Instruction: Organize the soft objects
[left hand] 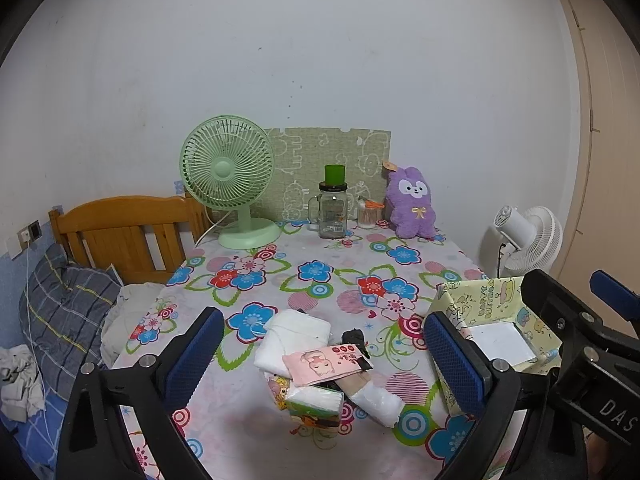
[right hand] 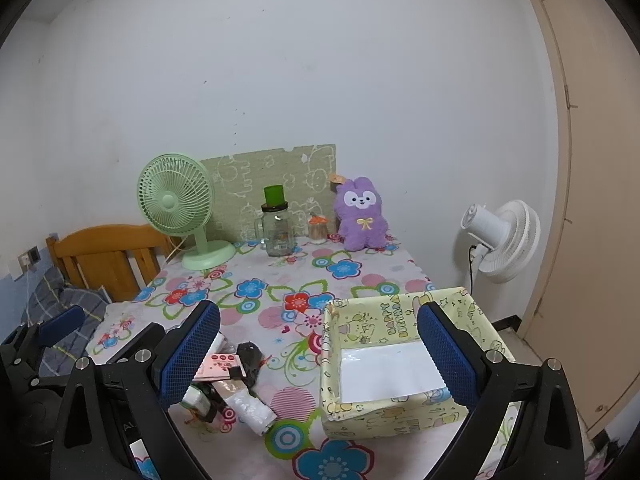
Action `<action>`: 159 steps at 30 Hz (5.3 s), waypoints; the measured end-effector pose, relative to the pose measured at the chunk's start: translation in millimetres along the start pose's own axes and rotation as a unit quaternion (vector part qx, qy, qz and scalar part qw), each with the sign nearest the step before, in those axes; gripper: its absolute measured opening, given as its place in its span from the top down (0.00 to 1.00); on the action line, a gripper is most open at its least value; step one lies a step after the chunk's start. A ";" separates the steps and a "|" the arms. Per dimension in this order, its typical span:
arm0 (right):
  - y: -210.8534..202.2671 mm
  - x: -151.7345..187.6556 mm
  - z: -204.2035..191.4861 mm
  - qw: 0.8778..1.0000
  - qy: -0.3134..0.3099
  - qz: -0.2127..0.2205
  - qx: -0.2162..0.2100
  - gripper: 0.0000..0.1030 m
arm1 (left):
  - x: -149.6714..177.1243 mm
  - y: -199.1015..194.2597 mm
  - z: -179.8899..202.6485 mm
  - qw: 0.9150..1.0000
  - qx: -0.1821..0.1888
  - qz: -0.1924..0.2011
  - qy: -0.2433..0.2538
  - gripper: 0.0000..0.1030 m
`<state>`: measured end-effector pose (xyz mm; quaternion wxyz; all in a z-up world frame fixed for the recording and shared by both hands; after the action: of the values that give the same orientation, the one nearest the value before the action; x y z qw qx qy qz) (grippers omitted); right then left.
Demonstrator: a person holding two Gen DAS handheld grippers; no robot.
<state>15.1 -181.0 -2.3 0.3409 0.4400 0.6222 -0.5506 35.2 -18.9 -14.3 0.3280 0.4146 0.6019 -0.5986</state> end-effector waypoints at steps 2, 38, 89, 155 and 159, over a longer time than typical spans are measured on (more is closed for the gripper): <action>2.6 0.3 -1.3 1.000 0.004 -0.002 -0.002 0.03 | -1.0 1.7 -0.7 1.000 0.002 -0.003 0.000 0.05; 72.9 44.4 -51.4 0.996 -0.011 -0.077 -0.034 0.09 | 40.2 67.1 -36.8 0.997 -0.007 -0.071 -0.006 0.13; 134.9 133.1 -64.5 0.974 -0.015 -0.214 -0.072 0.37 | 118.8 109.0 -15.1 0.987 0.045 -0.151 -0.010 0.48; 45.6 38.3 -51.2 0.991 -0.021 -0.109 -0.081 0.80 | 29.4 24.7 8.5 0.998 0.037 -0.048 0.016 0.52; 42.2 30.4 -50.4 0.991 -0.022 -0.104 -0.079 0.80 | 22.0 21.9 9.0 0.998 0.036 -0.044 0.016 0.52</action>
<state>45.5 -125.9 -38.0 0.3290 0.3326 0.6984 -0.5417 44.1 -26.8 -44.3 0.2762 0.4088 0.6028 -0.6271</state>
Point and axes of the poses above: each gripper's, at about its wrist camera, not at the fingertips, and y roughly the way its jaws point, z to its right, x to its underside, the point moved 3 cm from there along y, roughly the way its jaws point, and after that the axes turned 5 degrees about y, right-handed, at the moved point
